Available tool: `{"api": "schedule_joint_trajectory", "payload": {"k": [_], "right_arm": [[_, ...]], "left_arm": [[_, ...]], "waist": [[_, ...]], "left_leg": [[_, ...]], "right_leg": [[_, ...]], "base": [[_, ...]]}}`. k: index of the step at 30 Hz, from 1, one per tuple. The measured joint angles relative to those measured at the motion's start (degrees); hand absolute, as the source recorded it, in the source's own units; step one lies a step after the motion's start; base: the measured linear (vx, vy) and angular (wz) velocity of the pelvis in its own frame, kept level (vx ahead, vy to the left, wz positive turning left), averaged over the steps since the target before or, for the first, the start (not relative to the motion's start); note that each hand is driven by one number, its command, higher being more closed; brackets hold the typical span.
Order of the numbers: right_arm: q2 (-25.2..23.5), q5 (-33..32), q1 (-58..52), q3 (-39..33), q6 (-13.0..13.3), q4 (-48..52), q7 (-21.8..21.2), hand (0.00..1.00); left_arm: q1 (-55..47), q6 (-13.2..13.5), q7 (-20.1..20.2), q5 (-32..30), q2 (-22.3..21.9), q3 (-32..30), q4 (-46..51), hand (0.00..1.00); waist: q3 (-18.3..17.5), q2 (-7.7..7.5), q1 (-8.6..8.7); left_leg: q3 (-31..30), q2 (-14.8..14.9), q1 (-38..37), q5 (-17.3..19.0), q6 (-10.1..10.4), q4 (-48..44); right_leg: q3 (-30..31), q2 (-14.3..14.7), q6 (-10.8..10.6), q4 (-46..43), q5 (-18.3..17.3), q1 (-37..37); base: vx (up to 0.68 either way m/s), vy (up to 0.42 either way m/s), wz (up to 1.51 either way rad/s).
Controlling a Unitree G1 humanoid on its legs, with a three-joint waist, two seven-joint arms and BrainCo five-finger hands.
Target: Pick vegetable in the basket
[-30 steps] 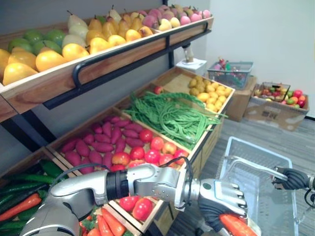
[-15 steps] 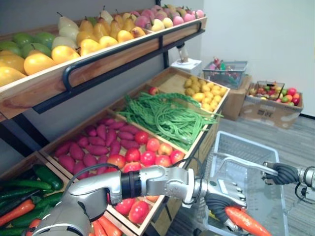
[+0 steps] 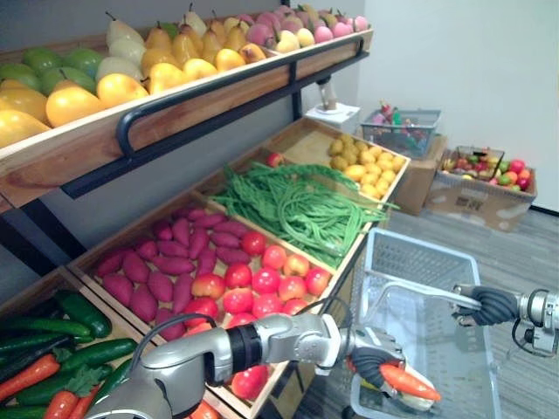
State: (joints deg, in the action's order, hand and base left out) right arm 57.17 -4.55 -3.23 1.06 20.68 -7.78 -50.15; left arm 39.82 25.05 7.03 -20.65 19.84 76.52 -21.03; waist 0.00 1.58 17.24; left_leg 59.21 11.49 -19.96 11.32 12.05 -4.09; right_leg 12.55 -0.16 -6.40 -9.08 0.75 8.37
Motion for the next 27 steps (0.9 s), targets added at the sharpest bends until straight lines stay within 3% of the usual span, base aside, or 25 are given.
{"api": "schedule_joint_trajectory", "payload": {"k": [16, 27], "right_arm": [[-2.0, -1.2, 2.5, 2.0, -0.8, 0.6, -3.8, 1.00], [-5.0, -1.2, 5.7, 5.3, -1.8, 2.2, -4.1, 1.00]], "left_arm": [[-1.3, -1.7, 0.0, -0.9, -6.1, -0.4, -4.5, 1.00], [2.4, -3.2, -0.2, -0.7, -6.8, -0.1, -4.6, 1.00]], "waist": [[0.1, -0.16, 1.68], [0.1, -0.19, 3.44]], "left_leg": [[1.2, -0.1, -0.1, 0.1, 0.1, 0.0], [3.3, -0.6, -0.3, 0.3, 0.3, -0.2]], "right_leg": [[1.1, 0.2, -0.1, -0.2, 0.0, 0.4], [3.6, 1.3, -0.2, -1.1, 0.1, 2.1]], "base": [[-0.03, -0.014, -0.03], [0.00, -0.007, -0.12]]}}
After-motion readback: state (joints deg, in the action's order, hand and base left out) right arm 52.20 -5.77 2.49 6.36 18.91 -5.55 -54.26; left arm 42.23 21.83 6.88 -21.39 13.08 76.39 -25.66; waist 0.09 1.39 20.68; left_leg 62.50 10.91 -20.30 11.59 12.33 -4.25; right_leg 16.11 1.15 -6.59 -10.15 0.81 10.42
